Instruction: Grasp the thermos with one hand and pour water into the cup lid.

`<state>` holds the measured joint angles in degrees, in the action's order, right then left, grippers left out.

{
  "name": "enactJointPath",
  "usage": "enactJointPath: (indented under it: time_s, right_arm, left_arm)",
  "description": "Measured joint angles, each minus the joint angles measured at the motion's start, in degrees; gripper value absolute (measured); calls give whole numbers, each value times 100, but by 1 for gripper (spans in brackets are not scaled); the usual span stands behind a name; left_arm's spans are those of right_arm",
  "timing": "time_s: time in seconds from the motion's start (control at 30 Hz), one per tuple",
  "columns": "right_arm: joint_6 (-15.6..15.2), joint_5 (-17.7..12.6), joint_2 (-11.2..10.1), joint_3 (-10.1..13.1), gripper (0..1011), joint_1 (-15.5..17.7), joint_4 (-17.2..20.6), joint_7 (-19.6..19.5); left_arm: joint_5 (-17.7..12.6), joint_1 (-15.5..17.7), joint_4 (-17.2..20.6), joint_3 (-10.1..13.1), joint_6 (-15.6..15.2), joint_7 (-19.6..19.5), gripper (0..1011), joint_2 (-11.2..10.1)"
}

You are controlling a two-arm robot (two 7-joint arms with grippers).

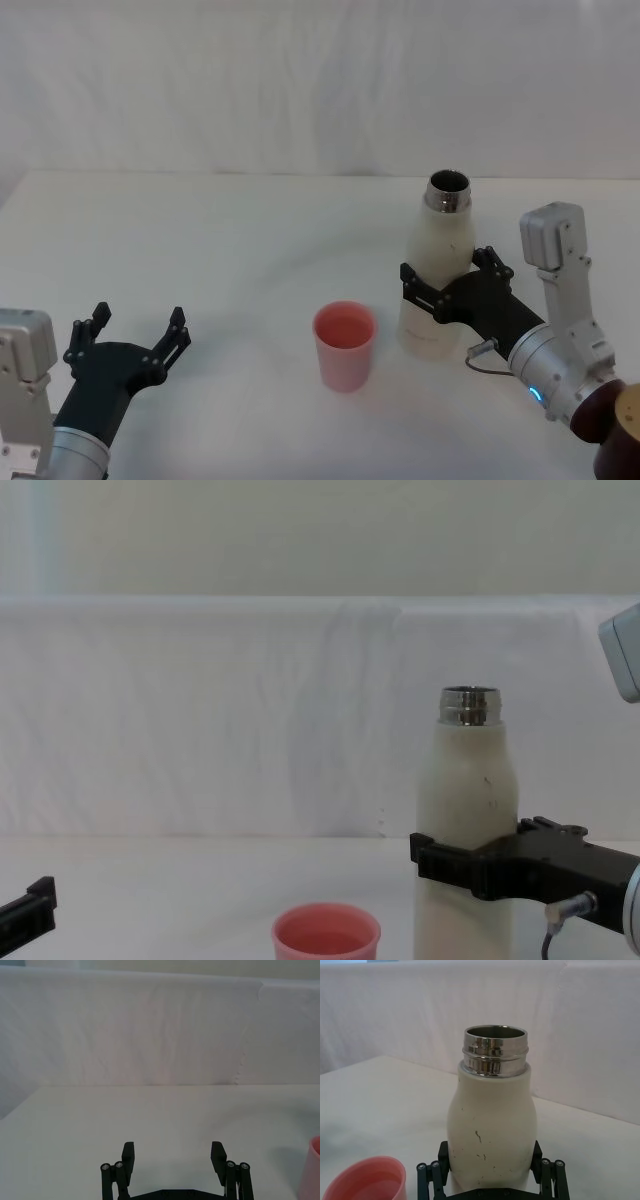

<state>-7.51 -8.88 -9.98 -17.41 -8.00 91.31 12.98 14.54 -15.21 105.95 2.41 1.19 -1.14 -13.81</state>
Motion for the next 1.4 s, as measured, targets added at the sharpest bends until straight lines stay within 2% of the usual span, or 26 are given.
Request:
enactJointPath:
  time_s: [0.63,1.0,1.17,1.4]
  right_arm:
    - [36,7,-3,5,957,24,23,-20]
    - [125,71,-36,62,957,99,229,-90]
    - [103,320,-117,48,957,135,391,-221]
    - [-34,1011,-308,-25,957,188,616,-453]
  left_arm:
    - [0,0,0,0,0,0,1001,0]
    - [0,0,0,0,0,0,1001,0]
    - [0,0,0,0,0,0,1001,0]
    - [0,0,0,0,0,0,1001,0]
